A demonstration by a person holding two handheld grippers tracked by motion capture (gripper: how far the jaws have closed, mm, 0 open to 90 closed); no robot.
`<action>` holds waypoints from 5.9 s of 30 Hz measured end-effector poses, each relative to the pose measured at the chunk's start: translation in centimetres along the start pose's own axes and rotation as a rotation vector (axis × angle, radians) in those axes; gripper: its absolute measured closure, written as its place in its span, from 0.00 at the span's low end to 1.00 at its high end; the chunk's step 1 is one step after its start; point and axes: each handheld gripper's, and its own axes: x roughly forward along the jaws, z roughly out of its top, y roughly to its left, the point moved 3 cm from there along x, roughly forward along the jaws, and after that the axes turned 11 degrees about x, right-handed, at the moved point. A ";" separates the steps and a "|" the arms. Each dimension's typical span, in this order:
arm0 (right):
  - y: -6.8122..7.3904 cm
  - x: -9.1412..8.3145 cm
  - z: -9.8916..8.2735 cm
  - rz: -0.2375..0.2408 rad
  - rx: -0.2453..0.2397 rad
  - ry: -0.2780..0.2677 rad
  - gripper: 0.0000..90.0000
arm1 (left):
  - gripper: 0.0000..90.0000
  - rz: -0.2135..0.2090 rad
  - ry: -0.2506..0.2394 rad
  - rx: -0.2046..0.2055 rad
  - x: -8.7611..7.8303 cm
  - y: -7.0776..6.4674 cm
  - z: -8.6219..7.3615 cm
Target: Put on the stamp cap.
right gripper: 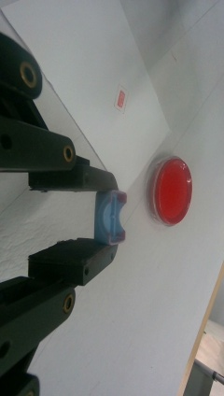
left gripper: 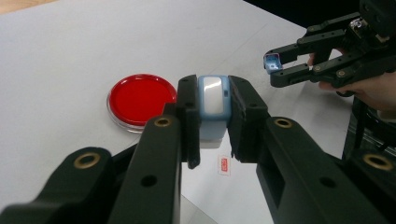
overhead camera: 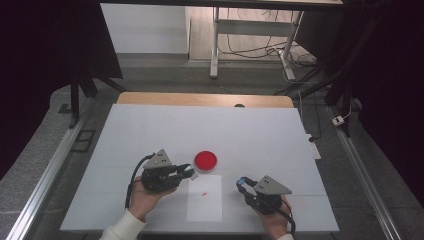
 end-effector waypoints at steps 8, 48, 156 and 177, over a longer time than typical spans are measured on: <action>1.3 0.8 0.3 0.011 -0.015 -0.006 0.72 | 0.84 -0.009 -0.001 0.002 0.1 0.0 0.0; 7.0 5.5 1.9 0.066 -0.090 -0.023 0.72 | 0.84 -0.015 -0.033 -0.002 0.7 -0.9 0.7; 8.8 5.4 2.0 -0.039 -0.156 -0.085 0.73 | 0.85 -0.059 -0.020 -0.080 3.0 -1.7 0.0; 8.3 5.7 2.1 0.003 -0.147 -0.053 0.64 | 0.84 -0.057 -0.039 -0.091 2.6 -1.5 0.1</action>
